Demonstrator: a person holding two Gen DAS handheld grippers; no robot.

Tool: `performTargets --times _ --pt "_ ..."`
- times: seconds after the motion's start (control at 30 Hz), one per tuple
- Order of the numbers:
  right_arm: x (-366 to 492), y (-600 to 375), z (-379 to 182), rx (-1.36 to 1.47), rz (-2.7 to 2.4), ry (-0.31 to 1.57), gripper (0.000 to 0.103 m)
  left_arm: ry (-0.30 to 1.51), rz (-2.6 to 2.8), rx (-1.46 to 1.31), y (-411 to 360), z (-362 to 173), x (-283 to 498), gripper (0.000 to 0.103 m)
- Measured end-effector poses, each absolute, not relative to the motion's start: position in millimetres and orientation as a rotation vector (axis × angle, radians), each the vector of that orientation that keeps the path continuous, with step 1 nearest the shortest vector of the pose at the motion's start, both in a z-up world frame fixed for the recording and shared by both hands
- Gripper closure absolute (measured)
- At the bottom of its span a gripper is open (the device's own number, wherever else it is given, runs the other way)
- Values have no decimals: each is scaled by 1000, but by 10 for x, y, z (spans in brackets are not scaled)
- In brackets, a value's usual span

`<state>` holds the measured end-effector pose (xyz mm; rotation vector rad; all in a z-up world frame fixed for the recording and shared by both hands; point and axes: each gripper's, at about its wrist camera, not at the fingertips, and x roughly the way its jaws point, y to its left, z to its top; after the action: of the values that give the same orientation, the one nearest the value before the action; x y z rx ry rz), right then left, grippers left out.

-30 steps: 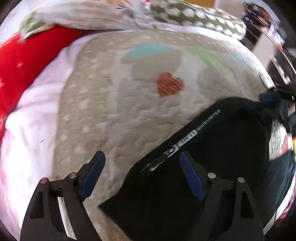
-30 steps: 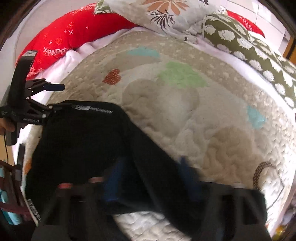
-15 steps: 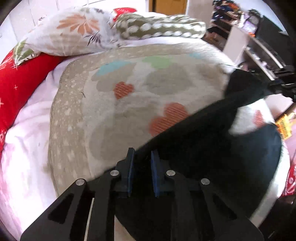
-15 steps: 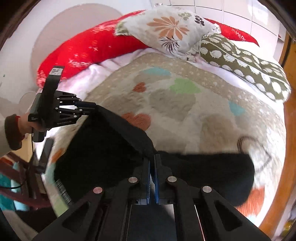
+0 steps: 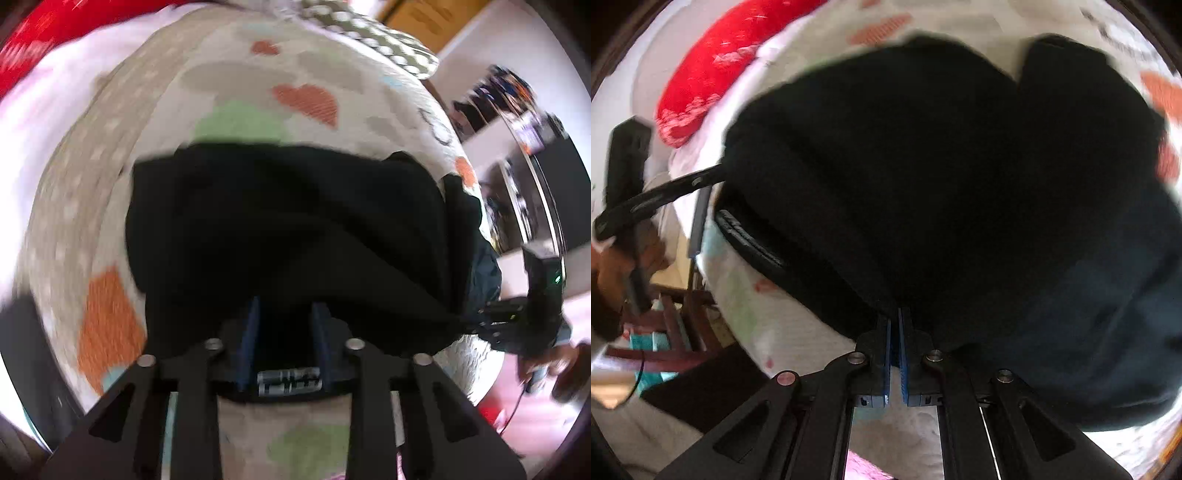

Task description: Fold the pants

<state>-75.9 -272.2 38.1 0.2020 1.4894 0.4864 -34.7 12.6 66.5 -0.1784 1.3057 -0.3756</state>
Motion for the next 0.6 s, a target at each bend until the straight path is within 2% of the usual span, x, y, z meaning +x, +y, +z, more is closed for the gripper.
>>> performTargets --times 0.03,0.07,0.13,0.2,0.3,0.4,0.6 --pt "-749 -2739 407 222 479 1490 96 1307 -353 -204 152 657 -364 69" --pt "-740 -2760 467 233 476 1487 94 1300 -324 -226 196 672 -392 61" --pt "-732 -2799 577 237 487 1479 78 1259 -268 -260 287 744 -432 51" --pt "-741 -2834 668 235 486 1468 70 1216 -209 -276 372 811 -431 41" --pt "-703 -2919 855 255 462 1404 70 1181 -127 -293 483 839 -357 37" --pt "-576 -3017 1012 265 387 1342 60 1180 -64 -285 572 749 -249 31" --pt "-204 -3237 988 265 175 1276 56 1207 -44 -229 500 544 -8 31"
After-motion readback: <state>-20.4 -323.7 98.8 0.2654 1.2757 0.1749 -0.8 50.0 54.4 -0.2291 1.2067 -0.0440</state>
